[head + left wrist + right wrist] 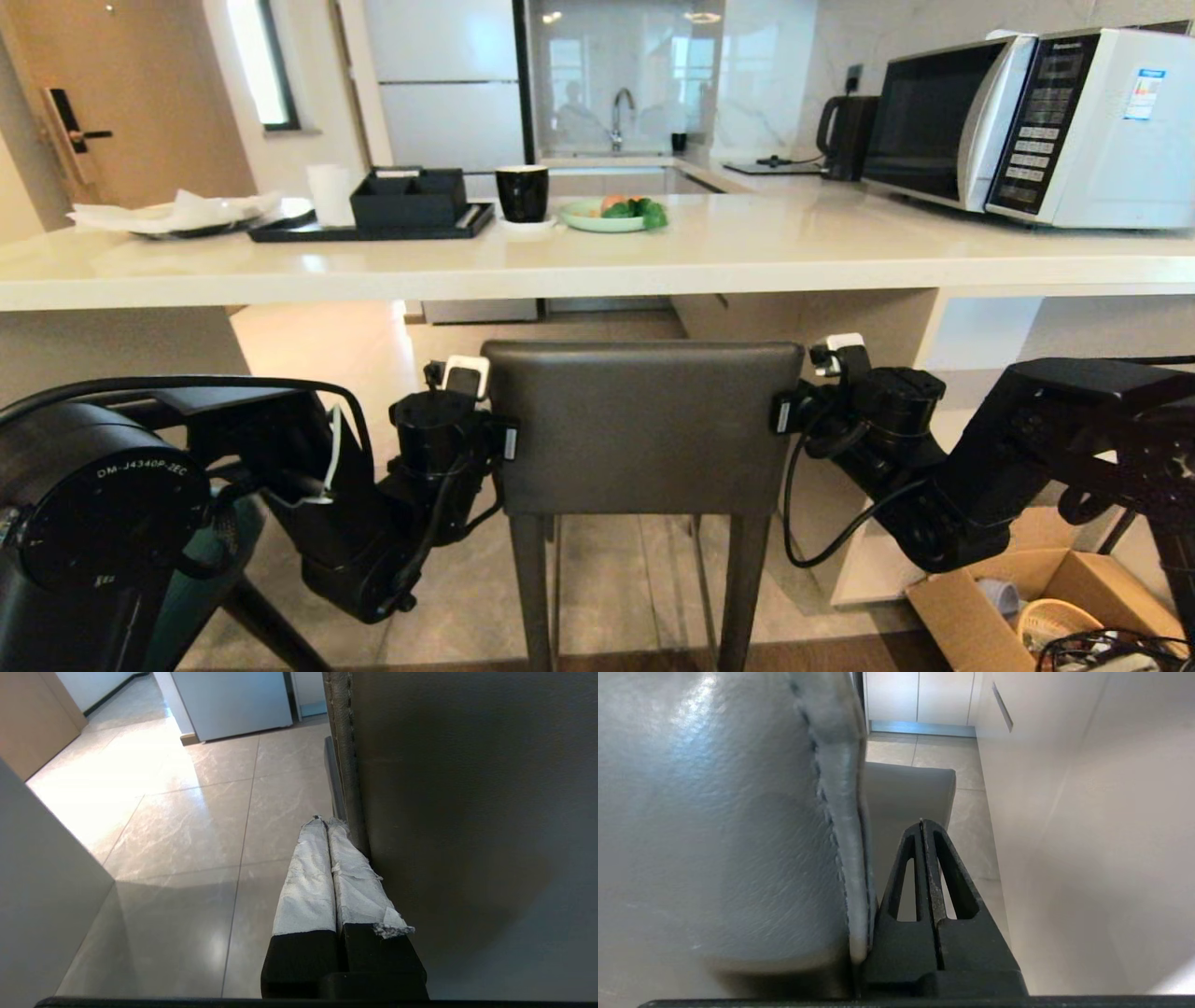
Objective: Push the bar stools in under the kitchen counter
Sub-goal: Push the gray chair back under the dining table
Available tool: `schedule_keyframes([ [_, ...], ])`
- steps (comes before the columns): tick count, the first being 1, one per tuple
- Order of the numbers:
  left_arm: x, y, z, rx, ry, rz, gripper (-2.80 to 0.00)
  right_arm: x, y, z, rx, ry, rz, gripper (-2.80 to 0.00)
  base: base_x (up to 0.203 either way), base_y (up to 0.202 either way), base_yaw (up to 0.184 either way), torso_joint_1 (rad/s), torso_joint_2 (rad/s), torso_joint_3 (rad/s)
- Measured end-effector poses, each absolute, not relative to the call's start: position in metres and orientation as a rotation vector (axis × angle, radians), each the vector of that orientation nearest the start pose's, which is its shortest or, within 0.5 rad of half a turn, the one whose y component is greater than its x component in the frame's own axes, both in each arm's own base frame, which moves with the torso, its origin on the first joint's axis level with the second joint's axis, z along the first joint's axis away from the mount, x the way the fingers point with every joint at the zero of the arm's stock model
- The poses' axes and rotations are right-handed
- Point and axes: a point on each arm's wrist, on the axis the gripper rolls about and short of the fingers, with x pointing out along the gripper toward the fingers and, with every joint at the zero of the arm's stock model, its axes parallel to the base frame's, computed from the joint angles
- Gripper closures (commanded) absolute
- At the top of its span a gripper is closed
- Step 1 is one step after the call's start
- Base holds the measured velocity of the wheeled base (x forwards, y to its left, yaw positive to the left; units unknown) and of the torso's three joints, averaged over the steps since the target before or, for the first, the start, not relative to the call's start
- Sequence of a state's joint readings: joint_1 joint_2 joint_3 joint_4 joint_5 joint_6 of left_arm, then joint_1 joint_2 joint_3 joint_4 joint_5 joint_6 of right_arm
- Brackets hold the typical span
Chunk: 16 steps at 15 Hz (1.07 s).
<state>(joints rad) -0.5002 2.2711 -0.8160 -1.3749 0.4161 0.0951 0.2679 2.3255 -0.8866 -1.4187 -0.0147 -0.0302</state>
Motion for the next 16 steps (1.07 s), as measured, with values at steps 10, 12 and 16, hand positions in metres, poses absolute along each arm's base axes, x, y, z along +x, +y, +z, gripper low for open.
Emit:
schedule_keyframes([
  [10,0.341,-0.177,0.063,0.105,0.020,-0.102,0.00,0.389,0.107,0.056,-0.031,0.014,0.254,0.00,0.081,0.000,0.001,0.003,0.00,0.001],
  [12,0.337,-0.172,0.067,0.095,-0.001,-0.108,0.00,0.388,0.106,0.057,-0.030,0.015,0.253,0.00,0.000,0.000,0.000,0.000,0.00,0.000],
  [16,0.327,-0.144,0.083,0.075,-0.034,-0.128,0.00,0.386,0.085,0.064,-0.022,0.009,0.211,0.00,0.000,0.000,0.000,0.000,0.00,0.000],
])
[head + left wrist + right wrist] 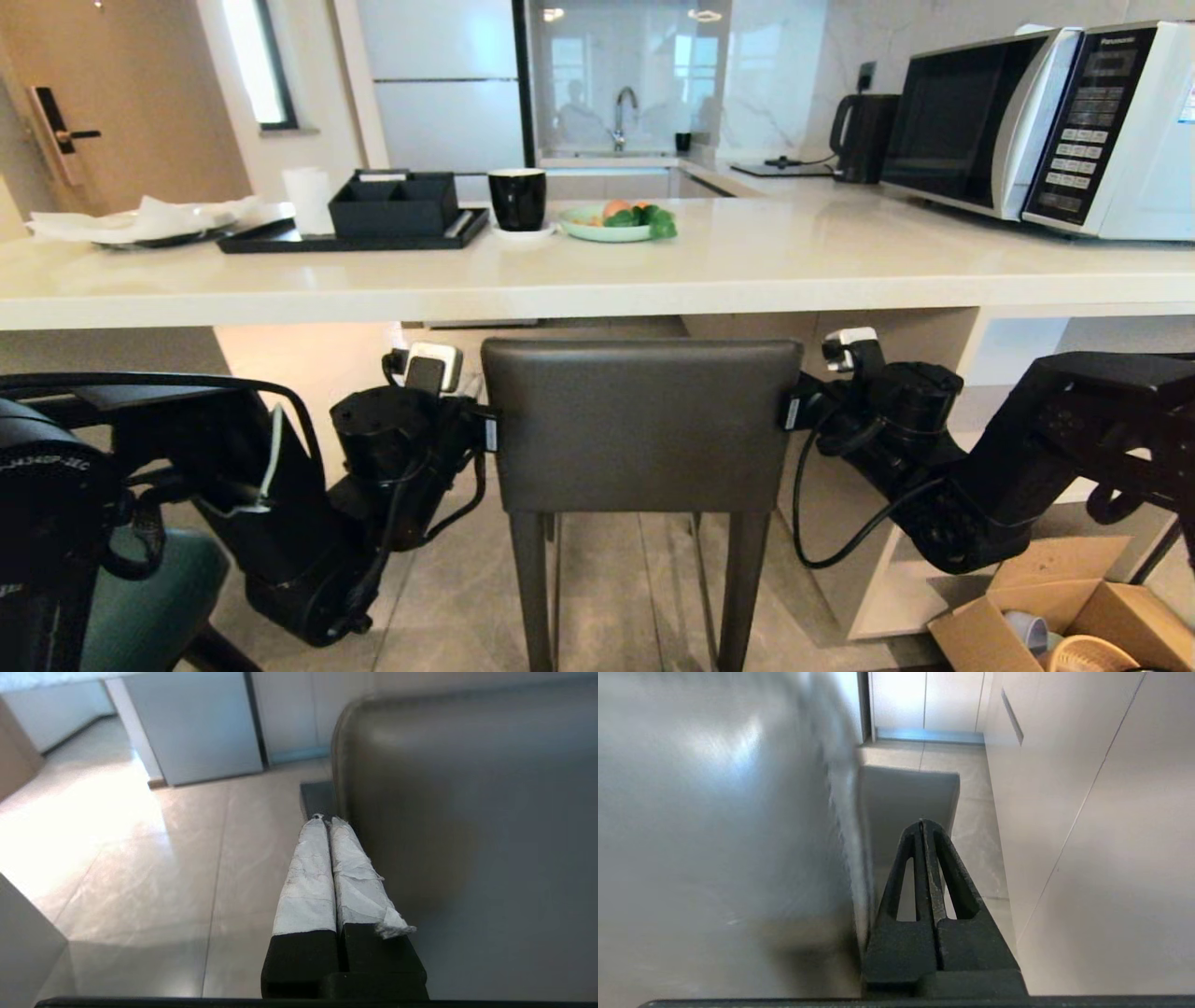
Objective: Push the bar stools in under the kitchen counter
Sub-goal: Push the gray chair back under the dining table, then push the blue chair back under the dining table
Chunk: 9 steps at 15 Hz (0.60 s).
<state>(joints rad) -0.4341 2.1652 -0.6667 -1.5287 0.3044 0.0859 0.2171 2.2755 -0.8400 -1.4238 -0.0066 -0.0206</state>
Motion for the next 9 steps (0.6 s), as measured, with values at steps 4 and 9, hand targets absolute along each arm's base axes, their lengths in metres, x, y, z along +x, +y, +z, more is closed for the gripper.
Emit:
schedule_keyframes([
  [4,0.308,-0.112,0.084,0.054,0.031,-0.084,0.00,0.379,0.061,0.072,-0.016,0.016,0.155,0.00,0.000,0.000,0.000,0.000,0.00,0.000],
  [9,0.260,-0.098,0.087,0.050,0.106,-0.095,0.00,0.339,0.052,0.089,-0.011,0.029,0.144,0.00,0.000,0.000,0.000,0.000,0.00,0.000],
])
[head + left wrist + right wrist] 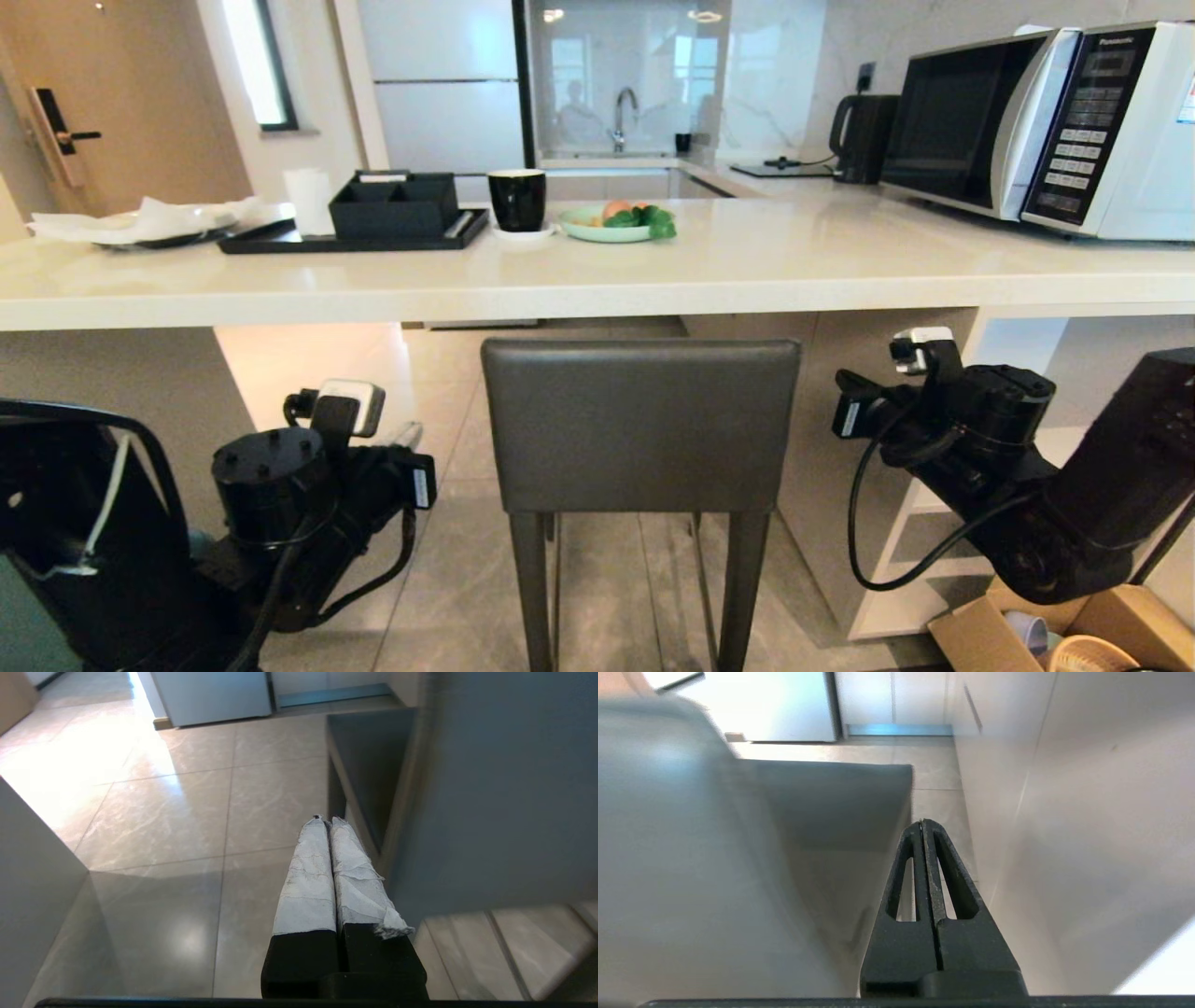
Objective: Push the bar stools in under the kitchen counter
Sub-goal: Push the blue chair back under the dining table
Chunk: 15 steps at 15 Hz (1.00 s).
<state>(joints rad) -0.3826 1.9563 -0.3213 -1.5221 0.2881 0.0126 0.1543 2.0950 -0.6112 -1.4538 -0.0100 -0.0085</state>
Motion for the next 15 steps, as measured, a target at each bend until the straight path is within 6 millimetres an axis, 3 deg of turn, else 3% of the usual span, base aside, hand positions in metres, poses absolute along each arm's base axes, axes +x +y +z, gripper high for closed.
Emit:
schedule_keyframes([
  [4,0.219,-0.086,0.117,0.038,0.036,-0.096,0.00,0.293,0.047,0.142,-0.017,-0.073,0.146,0.00,0.000,0.000,0.000,0.000,0.00,0.000],
  [9,0.163,-0.060,0.175,0.011,-0.136,-0.010,0.00,0.200,0.035,0.212,-0.047,-0.131,0.093,0.00,0.000,0.000,0.000,0.000,0.00,0.000],
  [12,0.122,-0.032,0.203,-0.016,-0.197,0.123,0.00,0.135,0.023,0.237,-0.061,-0.127,0.058,0.00,0.000,0.000,0.000,0.000,0.00,0.000],
  [15,0.077,-0.002,0.220,-0.034,-0.295,0.320,0.00,0.068,0.007,0.243,-0.068,-0.113,-0.023,0.00,0.000,0.000,0.000,0.000,0.00,0.000],
])
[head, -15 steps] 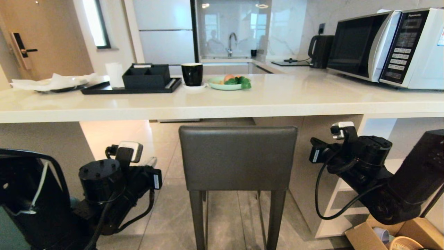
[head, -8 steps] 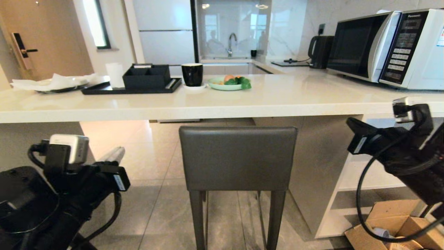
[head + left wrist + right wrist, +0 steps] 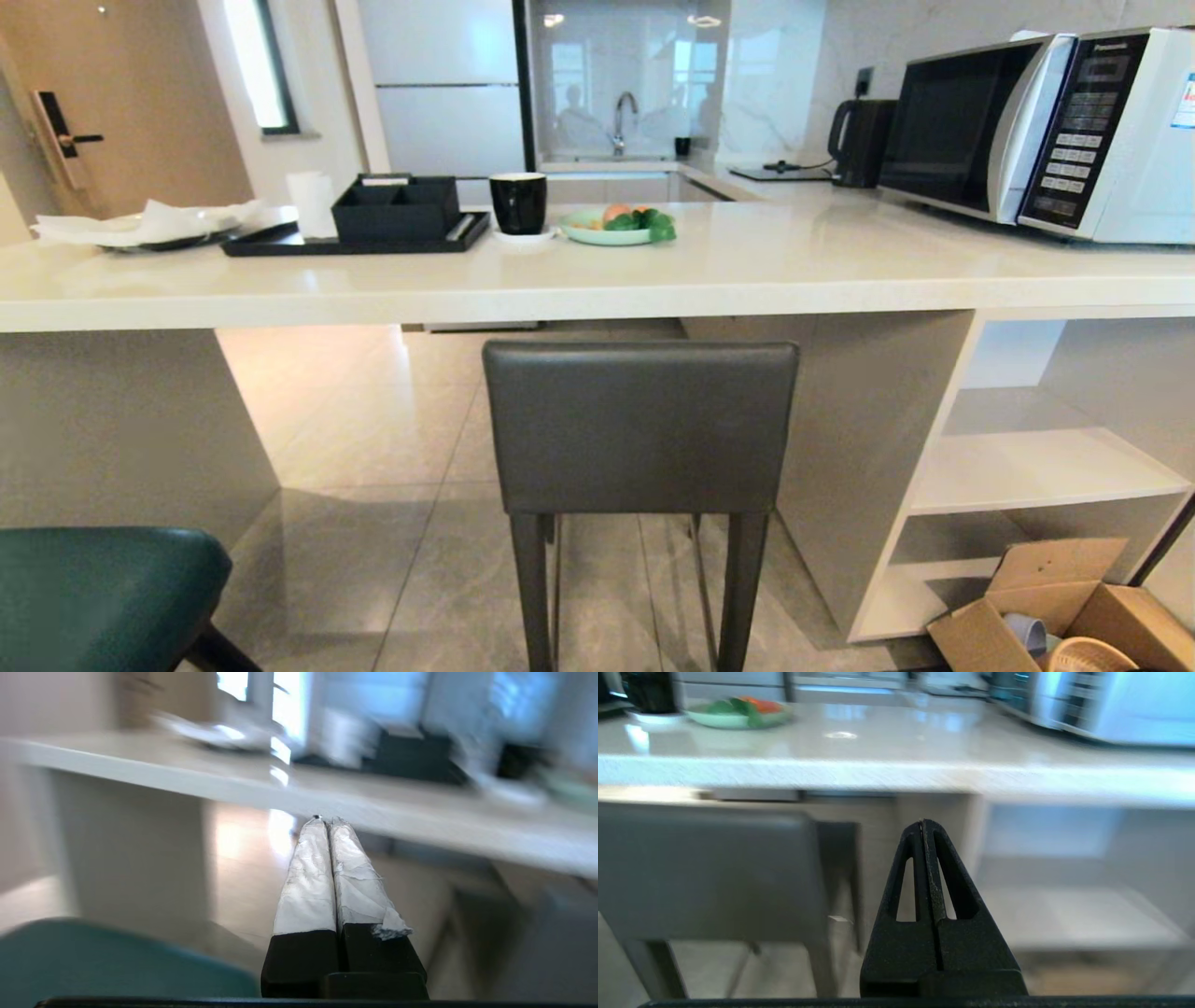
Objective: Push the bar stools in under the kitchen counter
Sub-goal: Push the blue chair back under the dining table
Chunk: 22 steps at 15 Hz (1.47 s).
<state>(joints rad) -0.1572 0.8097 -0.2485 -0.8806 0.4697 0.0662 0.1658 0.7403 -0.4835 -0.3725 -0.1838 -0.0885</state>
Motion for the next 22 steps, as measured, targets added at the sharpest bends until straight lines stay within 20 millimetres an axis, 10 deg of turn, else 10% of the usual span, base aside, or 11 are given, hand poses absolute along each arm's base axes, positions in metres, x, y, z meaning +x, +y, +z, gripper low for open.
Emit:
schedule_keyframes([
  [9,-0.032,0.001,0.164,0.049,-0.298,0.024,0.00,-0.065,-0.002,0.177,-0.165,-0.093,-0.073,0.00,0.000,0.000,0.000,0.000,0.00,0.000],
  [15,-0.027,-0.002,0.092,0.086,-0.066,-0.085,0.00,-0.041,0.000,0.107,-0.101,0.024,0.018,0.00,0.000,0.000,0.000,0.000,0.00,0.000],
  [22,-0.025,-0.001,0.082,0.074,-0.038,-0.065,0.00,-0.023,0.001,0.075,-0.121,0.008,0.040,0.00,0.000,0.000,0.000,0.000,0.00,0.000],
])
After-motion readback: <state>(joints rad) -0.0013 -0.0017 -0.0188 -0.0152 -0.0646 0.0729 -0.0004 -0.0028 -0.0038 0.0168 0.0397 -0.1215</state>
